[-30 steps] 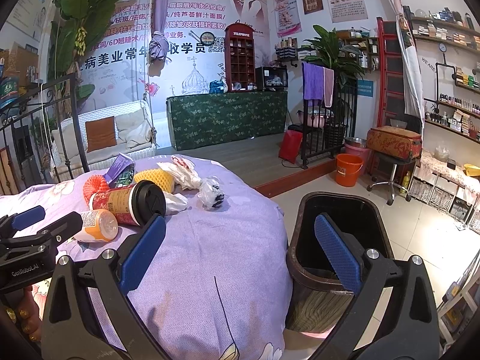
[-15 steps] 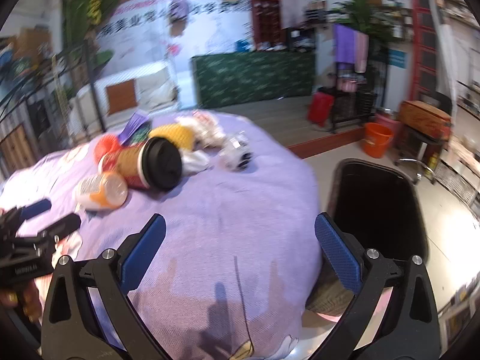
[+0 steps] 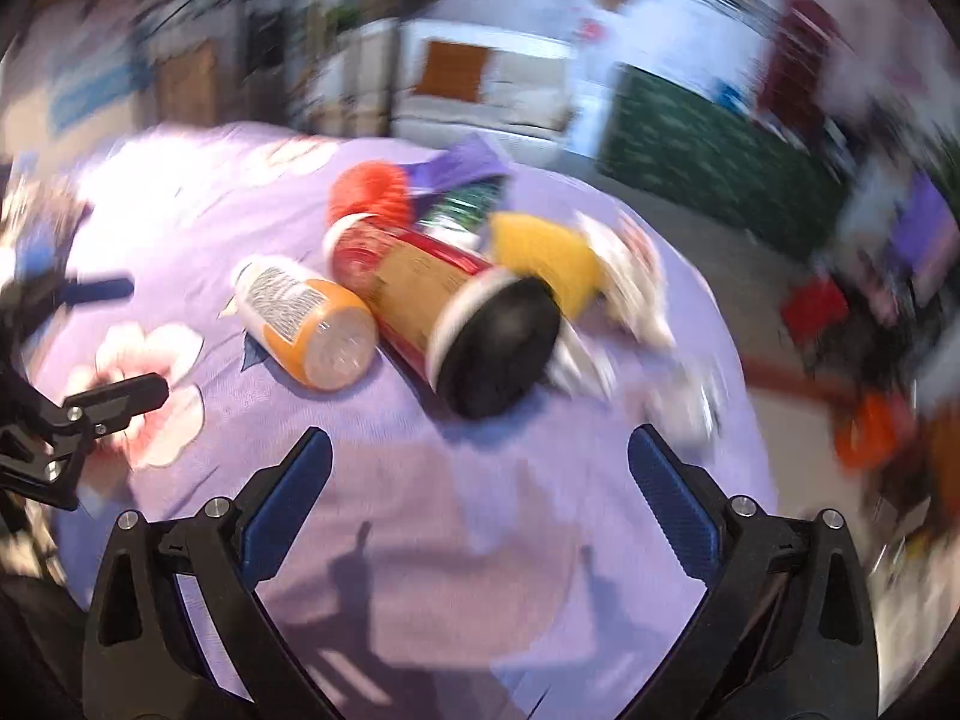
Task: Collect trash
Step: 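Reach the right gripper to the red-and-gold paper cup and close on it, then lift the red cup with the right gripper while the left gripper grasps the white bottle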
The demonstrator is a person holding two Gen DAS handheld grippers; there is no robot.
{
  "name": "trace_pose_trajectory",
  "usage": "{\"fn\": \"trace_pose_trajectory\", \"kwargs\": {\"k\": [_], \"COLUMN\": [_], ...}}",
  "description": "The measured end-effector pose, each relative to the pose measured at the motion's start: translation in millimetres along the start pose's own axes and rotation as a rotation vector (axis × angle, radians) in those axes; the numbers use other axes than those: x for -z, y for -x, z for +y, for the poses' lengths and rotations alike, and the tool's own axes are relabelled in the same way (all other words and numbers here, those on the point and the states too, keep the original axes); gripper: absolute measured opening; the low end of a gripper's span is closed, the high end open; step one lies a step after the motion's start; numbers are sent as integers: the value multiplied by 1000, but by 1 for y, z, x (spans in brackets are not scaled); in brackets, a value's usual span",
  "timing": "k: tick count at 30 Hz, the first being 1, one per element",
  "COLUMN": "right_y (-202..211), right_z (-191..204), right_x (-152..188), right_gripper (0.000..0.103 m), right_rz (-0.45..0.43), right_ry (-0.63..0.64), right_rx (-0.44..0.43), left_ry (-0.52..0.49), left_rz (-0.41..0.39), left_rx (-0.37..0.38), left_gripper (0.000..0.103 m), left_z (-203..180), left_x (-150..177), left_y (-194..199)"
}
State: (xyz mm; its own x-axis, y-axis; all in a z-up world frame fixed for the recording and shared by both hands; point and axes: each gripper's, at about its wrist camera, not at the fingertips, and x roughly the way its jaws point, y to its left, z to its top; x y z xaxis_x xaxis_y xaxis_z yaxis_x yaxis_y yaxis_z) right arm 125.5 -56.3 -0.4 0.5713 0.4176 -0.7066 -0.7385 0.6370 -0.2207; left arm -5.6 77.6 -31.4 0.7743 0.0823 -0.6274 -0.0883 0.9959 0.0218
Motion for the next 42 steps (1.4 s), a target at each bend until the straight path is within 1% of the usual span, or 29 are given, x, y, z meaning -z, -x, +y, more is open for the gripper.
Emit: {"fn": "trace_pose_trajectory", "kwargs": {"k": [2,4,5,7,10,11,14,16,18,21,23,25,29,33,36,39,42], "right_y": [-12,-23,-32,-45,-68,-77,-93,-103,-113,-127,-137,-147,-143,-118,-92,-63,-41], "right_z": [3,1,-1,-3,-1,0,2,3,9,15,19,21,20,6,-8,-27,-46], "right_x": [-21,-38,-49,-59,-70,-72,-80,-83,-85,-87,-84,-80,-78,-71,-70,-63,-59], "right_gripper": [88,86,83,81,73,69,70,76,79,80,80,80,79,78,78,78,78], "right_rz": [25,57,79,124,202,231,288,347,393,437,460,478,436,372,304,243,177], "right_ry": [105,158,187,224,300,340,406,465,520,541,576,576,566,499,415,324,220], "right_rx": [-22,-52,-56,-72,-124,-126,-163,-185,-165,-169,-159,-140,-121,-104,-107,-135,-153], "left_ry": [-21,-28,-25,-7,22,29,42,57,79,104,105,84,17,-51,-109,-160,-206], "left_rz": [3,6,8,15,27,29,35,39,49,61,64,66,70,81,83,80,90], "left_rx": [2,2,4,14,30,33,34,36,46,68,79,83,78,88,82,79,108], "left_gripper": [97,97,97,97,97,97,97,97,97,97,97,97,97,97,97,97,97], "left_z": [1,3,4,9,14,15,16,18,22,24,24,22,14,11,9,7,4], "left_x": [-3,-6,-6,-7,-5,-5,-5,-4,-2,-2,-3,-4,-5,-10,-17,-26,-36], "left_y": [-3,-5,-5,-8,-9,-10,-11,-12,-16,-18,-19,-21,-22,-28,-31,-34,-38]}}
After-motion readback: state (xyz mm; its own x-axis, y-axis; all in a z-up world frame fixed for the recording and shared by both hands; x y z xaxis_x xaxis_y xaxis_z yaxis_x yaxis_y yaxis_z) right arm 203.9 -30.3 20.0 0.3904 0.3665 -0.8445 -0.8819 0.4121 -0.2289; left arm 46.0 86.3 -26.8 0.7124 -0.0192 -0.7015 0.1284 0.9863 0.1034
